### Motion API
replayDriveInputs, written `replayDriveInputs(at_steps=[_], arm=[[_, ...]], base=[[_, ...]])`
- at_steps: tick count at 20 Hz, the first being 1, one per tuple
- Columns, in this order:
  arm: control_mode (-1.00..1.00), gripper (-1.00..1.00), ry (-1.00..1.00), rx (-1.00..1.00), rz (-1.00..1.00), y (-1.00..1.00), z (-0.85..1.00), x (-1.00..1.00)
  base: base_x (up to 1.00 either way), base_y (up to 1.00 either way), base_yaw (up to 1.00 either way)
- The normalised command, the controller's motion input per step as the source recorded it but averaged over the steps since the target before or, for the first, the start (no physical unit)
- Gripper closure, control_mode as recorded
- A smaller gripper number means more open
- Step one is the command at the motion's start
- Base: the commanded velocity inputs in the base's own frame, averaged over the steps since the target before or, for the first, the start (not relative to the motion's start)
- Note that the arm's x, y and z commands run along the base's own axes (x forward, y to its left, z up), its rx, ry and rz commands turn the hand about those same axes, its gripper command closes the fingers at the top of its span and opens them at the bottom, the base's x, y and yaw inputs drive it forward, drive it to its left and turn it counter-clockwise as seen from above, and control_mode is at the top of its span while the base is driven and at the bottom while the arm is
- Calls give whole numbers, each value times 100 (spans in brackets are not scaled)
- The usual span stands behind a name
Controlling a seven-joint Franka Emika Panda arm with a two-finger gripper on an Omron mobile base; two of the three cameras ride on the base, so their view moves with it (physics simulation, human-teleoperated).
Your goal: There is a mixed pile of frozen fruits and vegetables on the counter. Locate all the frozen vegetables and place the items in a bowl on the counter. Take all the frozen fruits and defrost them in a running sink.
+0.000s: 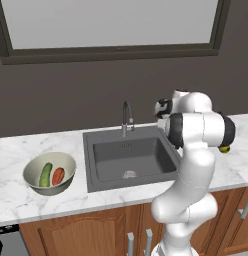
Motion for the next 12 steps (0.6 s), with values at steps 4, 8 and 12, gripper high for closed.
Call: replayDriveInputs(at_steps=[4,8,12], arm=[[-100,100,-8,0,18,90,0,-27],[-100,100,-6,-2,23,92,0,-21],[-100,100,-1,-4,26,80,-4,4]], base=[[0,0,0],[0,0,0],[0,0,0]])
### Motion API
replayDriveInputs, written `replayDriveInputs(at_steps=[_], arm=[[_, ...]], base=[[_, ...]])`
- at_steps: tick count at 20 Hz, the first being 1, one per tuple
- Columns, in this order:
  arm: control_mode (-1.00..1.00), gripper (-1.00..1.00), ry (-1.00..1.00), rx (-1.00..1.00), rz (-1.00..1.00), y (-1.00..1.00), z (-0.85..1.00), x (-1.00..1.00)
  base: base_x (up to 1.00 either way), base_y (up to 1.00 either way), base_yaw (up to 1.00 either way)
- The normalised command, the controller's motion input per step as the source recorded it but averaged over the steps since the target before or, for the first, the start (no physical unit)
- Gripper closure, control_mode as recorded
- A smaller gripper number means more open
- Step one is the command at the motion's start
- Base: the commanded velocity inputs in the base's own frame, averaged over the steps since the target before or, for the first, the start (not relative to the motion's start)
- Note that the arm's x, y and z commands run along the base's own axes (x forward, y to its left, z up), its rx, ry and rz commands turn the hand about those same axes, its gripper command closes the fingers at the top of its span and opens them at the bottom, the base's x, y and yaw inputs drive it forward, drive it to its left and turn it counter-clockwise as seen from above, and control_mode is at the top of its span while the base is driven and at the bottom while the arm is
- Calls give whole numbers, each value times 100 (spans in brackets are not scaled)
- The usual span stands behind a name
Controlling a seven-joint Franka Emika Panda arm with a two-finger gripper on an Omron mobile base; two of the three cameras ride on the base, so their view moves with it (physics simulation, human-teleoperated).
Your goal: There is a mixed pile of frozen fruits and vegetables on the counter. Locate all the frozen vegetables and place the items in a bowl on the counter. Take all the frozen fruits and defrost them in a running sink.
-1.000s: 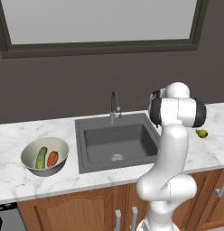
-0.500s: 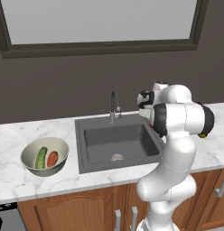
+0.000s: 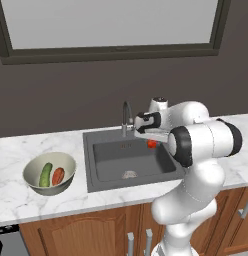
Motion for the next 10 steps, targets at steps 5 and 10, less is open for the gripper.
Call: replayDriveInputs(at_steps=[5,10], arm=[[-100,100,0,-4,26,72,-22,19],[-100,100,-4,-2,20,68,-39,38]], base=[[0,0,0],[0,0,0]])
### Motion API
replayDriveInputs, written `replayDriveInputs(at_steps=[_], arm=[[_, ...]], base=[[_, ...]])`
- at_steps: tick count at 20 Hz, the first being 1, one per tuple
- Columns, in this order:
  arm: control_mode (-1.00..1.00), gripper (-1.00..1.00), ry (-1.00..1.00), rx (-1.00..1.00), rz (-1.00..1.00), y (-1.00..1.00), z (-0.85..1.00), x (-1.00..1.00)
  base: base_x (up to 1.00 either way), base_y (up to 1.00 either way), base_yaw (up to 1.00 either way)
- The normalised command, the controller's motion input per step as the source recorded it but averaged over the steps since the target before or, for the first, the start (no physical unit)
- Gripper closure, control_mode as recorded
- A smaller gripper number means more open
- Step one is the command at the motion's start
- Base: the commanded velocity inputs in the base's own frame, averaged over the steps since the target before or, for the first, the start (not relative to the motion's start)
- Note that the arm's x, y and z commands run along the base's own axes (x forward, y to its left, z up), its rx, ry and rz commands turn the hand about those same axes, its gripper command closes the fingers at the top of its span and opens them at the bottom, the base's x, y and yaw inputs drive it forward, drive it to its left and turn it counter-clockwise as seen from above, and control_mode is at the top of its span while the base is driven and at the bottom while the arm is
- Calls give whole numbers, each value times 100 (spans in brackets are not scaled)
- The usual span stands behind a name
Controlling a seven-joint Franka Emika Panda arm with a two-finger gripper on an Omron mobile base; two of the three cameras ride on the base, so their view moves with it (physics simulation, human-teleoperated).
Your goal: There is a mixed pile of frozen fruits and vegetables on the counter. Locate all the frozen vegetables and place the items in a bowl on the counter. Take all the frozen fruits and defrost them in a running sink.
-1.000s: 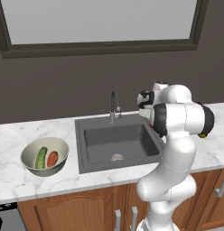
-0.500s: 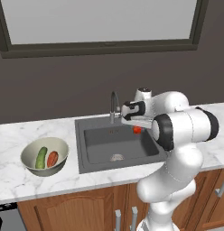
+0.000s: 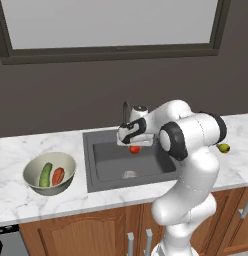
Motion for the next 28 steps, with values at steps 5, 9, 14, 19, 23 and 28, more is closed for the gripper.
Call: replayDriveInputs(at_steps=[5,9,14,19,23,28], arm=[[-100,100,-7,-5,19,65,-46,40],[-100,100,-12,-5,10,32,-43,49],[-100,100,-11,-3,0,2,-48,43],[-100,100,0,-2,0,20,-47,4],[-100,100,0,0,-2,30,-34,6],[-100,100,3,0,-5,16,-30,4]], base=[[0,0,0],[0,0,0],[0,0,0],[0,0,0],[0,0,0],[0,0,0]])
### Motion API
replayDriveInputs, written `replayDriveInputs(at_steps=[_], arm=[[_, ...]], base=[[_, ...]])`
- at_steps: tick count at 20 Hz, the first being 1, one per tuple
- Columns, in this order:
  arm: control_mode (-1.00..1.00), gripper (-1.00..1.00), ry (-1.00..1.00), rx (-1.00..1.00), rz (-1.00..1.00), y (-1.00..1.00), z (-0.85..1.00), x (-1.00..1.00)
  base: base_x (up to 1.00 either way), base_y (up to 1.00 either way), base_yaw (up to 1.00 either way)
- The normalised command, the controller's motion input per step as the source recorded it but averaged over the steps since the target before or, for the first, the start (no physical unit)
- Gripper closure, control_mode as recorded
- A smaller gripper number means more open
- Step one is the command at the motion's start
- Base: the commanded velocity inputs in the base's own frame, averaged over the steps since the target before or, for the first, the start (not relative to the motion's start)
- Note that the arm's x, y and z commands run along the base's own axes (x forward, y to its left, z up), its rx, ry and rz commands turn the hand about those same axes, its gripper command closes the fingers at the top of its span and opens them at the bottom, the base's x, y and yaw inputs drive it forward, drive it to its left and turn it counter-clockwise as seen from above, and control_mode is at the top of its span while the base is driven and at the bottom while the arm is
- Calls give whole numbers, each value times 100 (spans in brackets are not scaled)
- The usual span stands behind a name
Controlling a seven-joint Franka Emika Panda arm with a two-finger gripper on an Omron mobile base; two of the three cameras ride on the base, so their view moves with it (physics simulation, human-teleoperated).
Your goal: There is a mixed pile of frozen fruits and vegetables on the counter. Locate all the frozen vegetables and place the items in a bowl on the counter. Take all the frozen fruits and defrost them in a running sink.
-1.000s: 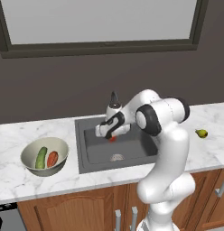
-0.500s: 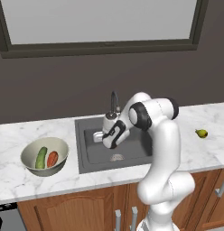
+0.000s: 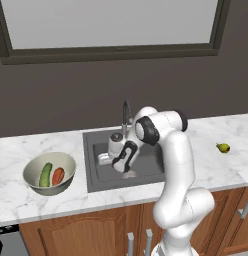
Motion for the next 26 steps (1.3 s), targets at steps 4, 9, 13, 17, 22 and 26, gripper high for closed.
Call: replayDriveInputs(at_steps=[4,9,13,17,22,26], arm=[[-100,-100,5,0,-5,11,-29,0],[-100,-100,0,0,-1,-4,-2,0],[-100,-100,1,0,-1,-6,1,0],[-100,-100,5,0,-2,-1,16,0],[-100,-100,17,0,-3,-2,72,0],[-100,-100,26,0,-2,-7,81,0]], base=[[0,0,0],[0,0,0],[0,0,0],[0,0,0],[0,0,0],[0,0,0]])
